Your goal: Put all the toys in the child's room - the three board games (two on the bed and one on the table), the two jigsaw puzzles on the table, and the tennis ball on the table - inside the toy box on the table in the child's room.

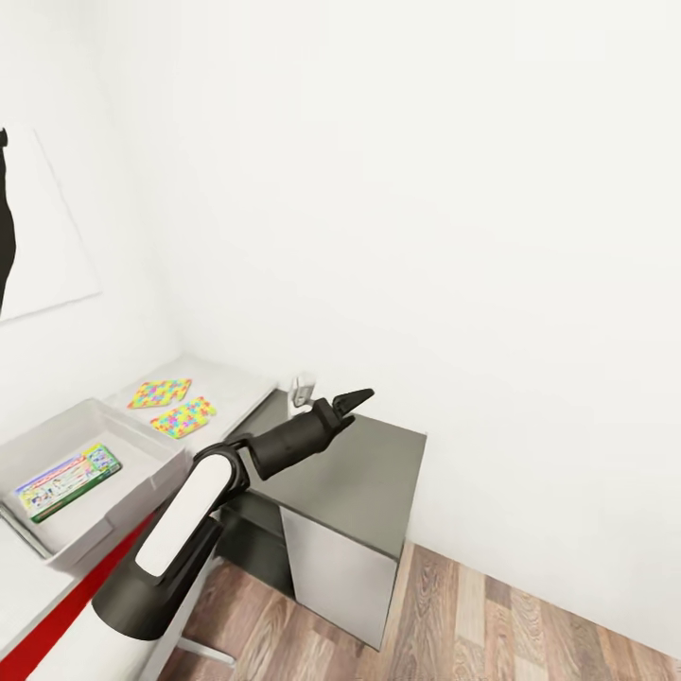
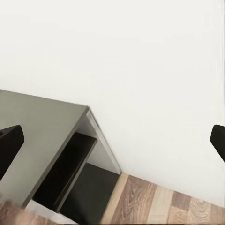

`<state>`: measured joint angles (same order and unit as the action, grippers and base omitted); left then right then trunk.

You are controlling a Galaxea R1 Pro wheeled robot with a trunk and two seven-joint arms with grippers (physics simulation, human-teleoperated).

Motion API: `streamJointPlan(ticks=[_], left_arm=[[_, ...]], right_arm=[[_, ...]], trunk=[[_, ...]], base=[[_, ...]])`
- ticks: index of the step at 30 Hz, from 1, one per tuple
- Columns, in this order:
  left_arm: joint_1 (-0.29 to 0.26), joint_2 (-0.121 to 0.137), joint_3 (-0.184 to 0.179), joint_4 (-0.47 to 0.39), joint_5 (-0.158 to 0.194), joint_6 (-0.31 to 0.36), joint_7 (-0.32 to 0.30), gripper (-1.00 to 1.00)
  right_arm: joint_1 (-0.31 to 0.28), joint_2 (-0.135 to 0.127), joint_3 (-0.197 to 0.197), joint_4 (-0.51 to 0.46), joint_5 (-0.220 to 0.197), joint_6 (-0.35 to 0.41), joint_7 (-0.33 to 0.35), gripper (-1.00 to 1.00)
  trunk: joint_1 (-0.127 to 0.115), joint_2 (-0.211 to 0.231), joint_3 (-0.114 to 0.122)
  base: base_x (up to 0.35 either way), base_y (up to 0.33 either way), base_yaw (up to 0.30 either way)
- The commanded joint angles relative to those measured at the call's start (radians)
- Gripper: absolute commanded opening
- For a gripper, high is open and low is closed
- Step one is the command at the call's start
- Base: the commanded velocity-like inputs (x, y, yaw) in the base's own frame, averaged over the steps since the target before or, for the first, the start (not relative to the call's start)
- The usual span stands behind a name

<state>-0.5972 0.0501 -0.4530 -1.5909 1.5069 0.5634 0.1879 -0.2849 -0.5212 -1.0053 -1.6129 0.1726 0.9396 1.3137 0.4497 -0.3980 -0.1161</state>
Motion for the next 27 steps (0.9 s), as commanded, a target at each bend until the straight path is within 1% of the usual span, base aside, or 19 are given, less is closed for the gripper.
streamJointPlan(ticks=[1, 9, 12, 18, 19, 20, 22, 23, 25, 26, 27], left_arm=[[-0.001, 0.001, -0.001, -0.001, 0.01, 0.0, 0.009, 1.0], [-0.001, -0.007, -0.001, -0.001, -0.015, 0.0, 0.009, 1.0], [-0.001, -0.008, -0.001, -0.001, -0.018, 0.0, 0.009, 1.0], [-0.001, -0.019, -0.001, 0.002, -0.029, 0.0, 0.009, 1.0], [-0.001, -0.024, -0.001, 0.004, -0.033, 0.0, 0.009, 1.0], [-0.001, -0.024, -0.001, 0.004, -0.033, 0.0, 0.009, 1.0], [-0.001, -0.037, -0.001, 0.011, -0.046, 0.0, 0.009, 1.0], [-0.001, -0.037, -0.001, 0.011, -0.046, 0.0, 0.009, 1.0], [-0.001, -0.05, -0.001, 0.019, -0.067, 0.0, 0.008, 1.0], [-0.001, -0.05, -0.001, 0.019, -0.067, 0.0, 0.008, 1.0], [-0.001, -0.055, -0.001, 0.022, -0.077, 0.0, 0.008, 1.0]], right_arm=[[-0.002, 0.0, -0.001, -0.001, 0.01, 0.008, 0.01, 1.0], [-0.002, 0.001, -0.001, -0.001, 0.011, 0.008, 0.01, 1.0], [-0.002, 0.001, -0.001, -0.001, 0.011, 0.008, 0.01, 1.0], [-0.002, 0.001, 0.0, -0.001, 0.01, 0.008, 0.01, 1.0], [-0.002, 0.001, 0.003, -0.001, 0.01, 0.008, 0.01, 1.0], [-0.002, 0.001, 0.003, -0.001, 0.01, 0.008, 0.01, 1.0], [-0.002, 0.001, 0.011, -0.001, 0.01, 0.008, 0.01, 1.0], [-0.002, 0.001, 0.011, -0.001, 0.01, 0.008, 0.01, 1.0], [-0.002, 0.001, 0.024, -0.001, 0.009, 0.008, 0.01, 1.0], [-0.002, 0.001, 0.024, -0.001, 0.009, 0.008, 0.01, 1.0], [-0.002, 0.001, 0.031, -0.001, 0.01, 0.008, 0.01, 1.0]], trunk=[[0.0, -0.002, -0.001], [0.0, -0.002, 0.011], [0.0, -0.002, 0.016], [0.0, -0.002, 0.025], [0.0, -0.002, 0.027], [0.0, -0.002, 0.028], [0.0, -0.002, 0.031], [0.0, -0.002, 0.033], [0.0, -0.002, 0.036], [0.0, -0.002, 0.038], [0.0, -0.002, 0.039]], base=[[-0.182, 0.0, -0.102], [-0.091, 0.0, -0.101], [-0.041, 0.0, -0.101], [-0.021, 0.0, -0.069], [-0.013, 0.0, -0.042], [-0.013, 0.0, -0.042], [-0.009, 0.0, -0.03], [-0.008, 0.0, -0.027], [-0.006, 0.0, -0.019], [-0.005, 0.0, -0.017], [-0.004, 0.0, -0.014]])
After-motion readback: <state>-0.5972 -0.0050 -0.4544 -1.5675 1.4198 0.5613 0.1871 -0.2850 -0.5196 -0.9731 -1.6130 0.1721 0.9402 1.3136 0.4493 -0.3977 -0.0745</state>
